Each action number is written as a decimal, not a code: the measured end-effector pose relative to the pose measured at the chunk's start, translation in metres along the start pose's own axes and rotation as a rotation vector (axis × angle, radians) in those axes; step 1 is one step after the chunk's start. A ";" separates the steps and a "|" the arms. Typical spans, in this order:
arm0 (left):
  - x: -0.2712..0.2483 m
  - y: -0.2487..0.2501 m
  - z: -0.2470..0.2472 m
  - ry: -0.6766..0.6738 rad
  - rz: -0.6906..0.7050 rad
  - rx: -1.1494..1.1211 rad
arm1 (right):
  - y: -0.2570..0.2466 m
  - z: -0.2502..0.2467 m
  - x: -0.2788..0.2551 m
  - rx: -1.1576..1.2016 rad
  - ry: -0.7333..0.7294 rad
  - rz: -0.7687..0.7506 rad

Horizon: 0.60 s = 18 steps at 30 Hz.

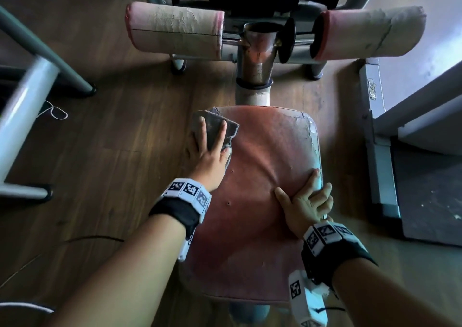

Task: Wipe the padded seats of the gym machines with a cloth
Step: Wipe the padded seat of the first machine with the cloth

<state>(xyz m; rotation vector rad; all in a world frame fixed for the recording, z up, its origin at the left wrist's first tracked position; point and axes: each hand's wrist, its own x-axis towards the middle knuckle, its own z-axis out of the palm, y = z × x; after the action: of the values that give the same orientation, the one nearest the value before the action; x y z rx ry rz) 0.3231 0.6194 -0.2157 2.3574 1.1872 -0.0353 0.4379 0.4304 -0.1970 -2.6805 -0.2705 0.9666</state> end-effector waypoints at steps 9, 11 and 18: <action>-0.079 0.014 0.023 -0.043 0.058 0.261 | 0.016 -0.014 -0.004 0.129 -0.021 -0.129; -0.093 0.016 0.027 -0.058 0.056 0.274 | 0.043 -0.020 -0.010 0.135 -0.062 -0.231; -0.141 0.046 0.041 -0.128 0.016 0.259 | 0.133 -0.011 -0.071 0.247 -0.154 -0.417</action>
<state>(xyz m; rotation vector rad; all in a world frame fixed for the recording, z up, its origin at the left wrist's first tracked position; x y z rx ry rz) 0.2785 0.4735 -0.1986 2.5419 1.1608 -0.3496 0.4018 0.2843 -0.1899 -2.2075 -0.6645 0.9962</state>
